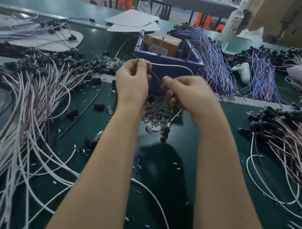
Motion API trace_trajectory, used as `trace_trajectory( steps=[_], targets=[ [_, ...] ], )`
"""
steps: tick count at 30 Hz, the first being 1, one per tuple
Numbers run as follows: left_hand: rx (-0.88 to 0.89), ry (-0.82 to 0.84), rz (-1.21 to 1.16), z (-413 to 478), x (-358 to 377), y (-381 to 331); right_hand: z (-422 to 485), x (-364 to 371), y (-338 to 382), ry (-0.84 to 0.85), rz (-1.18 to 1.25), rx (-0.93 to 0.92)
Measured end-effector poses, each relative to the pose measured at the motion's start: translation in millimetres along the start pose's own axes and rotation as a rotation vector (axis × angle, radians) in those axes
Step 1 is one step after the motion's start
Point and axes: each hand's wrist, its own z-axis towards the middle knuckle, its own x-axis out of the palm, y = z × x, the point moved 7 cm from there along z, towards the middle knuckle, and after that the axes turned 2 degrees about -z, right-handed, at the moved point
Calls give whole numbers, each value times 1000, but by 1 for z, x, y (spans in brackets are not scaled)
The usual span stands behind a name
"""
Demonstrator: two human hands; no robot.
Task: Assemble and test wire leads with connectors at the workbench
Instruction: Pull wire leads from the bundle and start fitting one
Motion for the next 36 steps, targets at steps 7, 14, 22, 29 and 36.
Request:
trace_trajectory(
  steps=[7, 14, 22, 29, 36],
  targets=[
    [124, 181, 220, 0, 11, -21, -1, -22, 20, -205, -468, -375],
    [76, 181, 219, 2, 11, -7, 5, -23, -3, -329, -345, -297],
    [86, 73, 284, 9, 15, 5, 7, -33, -19, -447, -198, -123],
    [-28, 49, 184, 19, 16, 12, 9, -32, -24, -429, -145, -38],
    [47, 98, 345, 23, 18, 9, 9, -34, -26, -435, -106, -10]
  ],
)
